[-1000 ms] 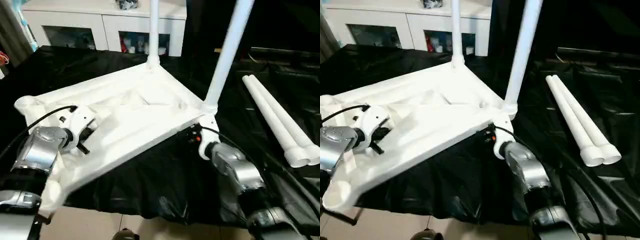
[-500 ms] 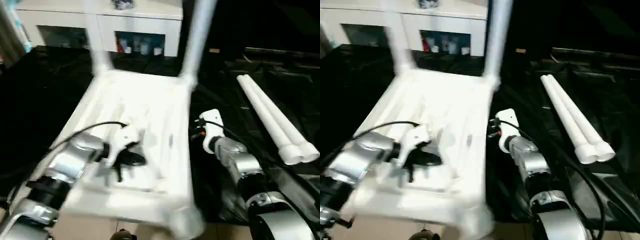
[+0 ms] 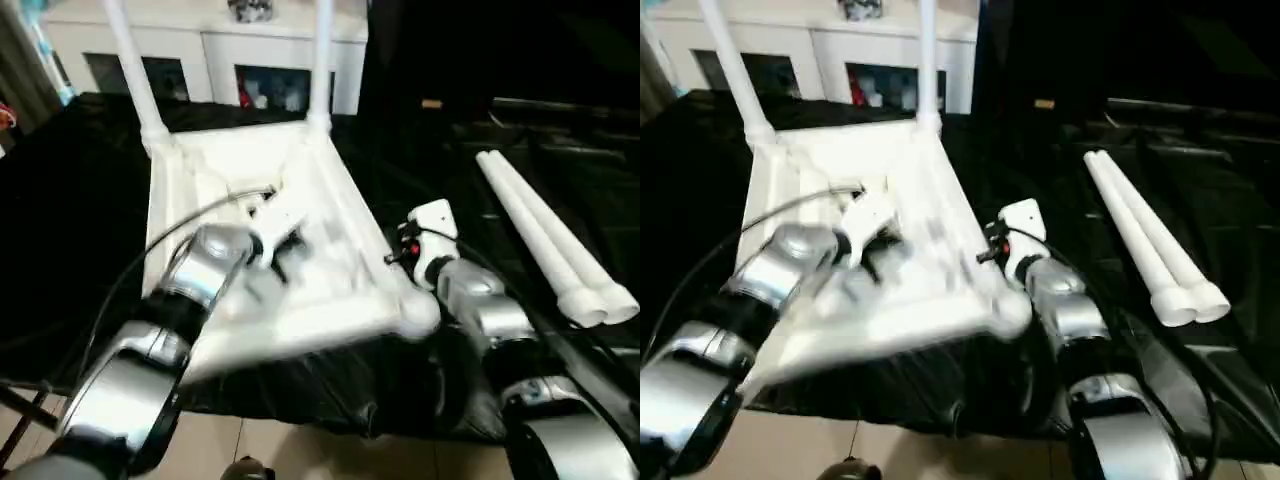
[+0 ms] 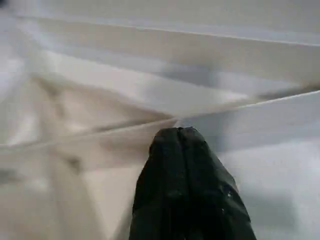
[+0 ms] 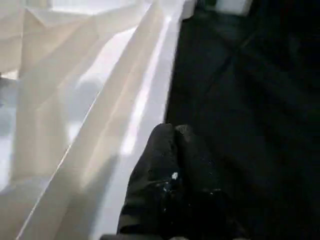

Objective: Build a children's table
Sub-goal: Rotate table base

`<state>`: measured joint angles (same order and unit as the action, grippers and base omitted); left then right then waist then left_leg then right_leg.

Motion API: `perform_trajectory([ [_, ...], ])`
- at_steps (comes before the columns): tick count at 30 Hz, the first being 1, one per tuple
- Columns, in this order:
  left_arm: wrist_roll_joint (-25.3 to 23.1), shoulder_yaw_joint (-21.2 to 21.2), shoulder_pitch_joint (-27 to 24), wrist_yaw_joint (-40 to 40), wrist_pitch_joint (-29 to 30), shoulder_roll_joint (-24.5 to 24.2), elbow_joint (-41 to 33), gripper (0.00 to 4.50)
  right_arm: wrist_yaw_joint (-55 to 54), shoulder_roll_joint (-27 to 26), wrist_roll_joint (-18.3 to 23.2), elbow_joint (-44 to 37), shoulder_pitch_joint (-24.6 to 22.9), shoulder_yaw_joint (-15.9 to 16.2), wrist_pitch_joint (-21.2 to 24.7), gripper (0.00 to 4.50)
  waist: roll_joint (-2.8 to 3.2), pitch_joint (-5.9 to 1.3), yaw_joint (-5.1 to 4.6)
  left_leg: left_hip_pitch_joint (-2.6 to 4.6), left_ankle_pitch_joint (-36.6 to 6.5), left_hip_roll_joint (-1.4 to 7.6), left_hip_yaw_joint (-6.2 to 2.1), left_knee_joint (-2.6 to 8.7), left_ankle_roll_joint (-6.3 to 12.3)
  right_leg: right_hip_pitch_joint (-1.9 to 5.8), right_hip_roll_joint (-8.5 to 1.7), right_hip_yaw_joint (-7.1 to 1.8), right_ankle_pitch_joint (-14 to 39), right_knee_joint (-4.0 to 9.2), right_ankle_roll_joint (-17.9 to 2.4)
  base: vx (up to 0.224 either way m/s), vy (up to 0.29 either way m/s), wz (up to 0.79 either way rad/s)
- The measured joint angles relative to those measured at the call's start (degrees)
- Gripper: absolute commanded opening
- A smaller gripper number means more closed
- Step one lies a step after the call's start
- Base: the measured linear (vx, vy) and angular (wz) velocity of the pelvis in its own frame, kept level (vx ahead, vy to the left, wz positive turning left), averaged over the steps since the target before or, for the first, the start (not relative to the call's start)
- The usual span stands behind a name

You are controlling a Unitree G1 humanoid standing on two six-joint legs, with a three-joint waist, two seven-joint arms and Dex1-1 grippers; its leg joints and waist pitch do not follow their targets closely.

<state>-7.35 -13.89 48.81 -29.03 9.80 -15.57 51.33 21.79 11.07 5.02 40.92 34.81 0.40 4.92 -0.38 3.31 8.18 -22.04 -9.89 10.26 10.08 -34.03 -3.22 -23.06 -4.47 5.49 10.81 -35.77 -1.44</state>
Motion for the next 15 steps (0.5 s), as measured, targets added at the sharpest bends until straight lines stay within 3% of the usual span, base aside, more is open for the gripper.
perform_trajectory([
  [3,-1.03,0.60,0.71,3.20,-2.49,-1.01,3.18,0.00,1.46,2.64,0.10,-6.37,-2.95,-0.11,0.89,0.10,0.01,0.00,0.16,-0.07,0.03,-0.01,0.01,-0.03,0.06,0.02,0.00,-0.01,0.02,0.18,0.04,0.000,0.000,0.00],
  [7,-0.38,0.86,0.49,0.59,-4.27,-0.76,3.38,0.00,4.92,5.22,1.04,-13.52,-7.00,-0.28,3.61,0.10,0.00,0.00,0.75,-0.29,0.13,-0.02,0.02,-0.03,0.40,0.02,0.00,0.03,0.02,0.50,0.05,0.000,0.000,0.00],
  [13,6.16,3.02,-5.54,-9.80,-5.63,-0.40,-6.89,0.00,5.90,10.75,2.12,-24.49,-12.36,-2.83,10.75,0.10,0.00,0.00,1.28,-0.27,0.02,-0.03,0.11,-0.11,0.58,0.02,-0.05,-0.02,0.02,0.53,0.05,0.000,0.000,0.00],
  [15,10.31,5.56,-8.80,-9.54,-2.97,0.86,-13.42,0.41,3.14,10.85,2.60,-27.44,-12.61,-5.11,15.26,0.43,0.01,0.01,1.13,-0.21,0.02,-0.01,0.12,-0.11,0.55,0.03,-0.05,-0.02,0.02,0.43,0.04,0.000,0.000,0.00],
])
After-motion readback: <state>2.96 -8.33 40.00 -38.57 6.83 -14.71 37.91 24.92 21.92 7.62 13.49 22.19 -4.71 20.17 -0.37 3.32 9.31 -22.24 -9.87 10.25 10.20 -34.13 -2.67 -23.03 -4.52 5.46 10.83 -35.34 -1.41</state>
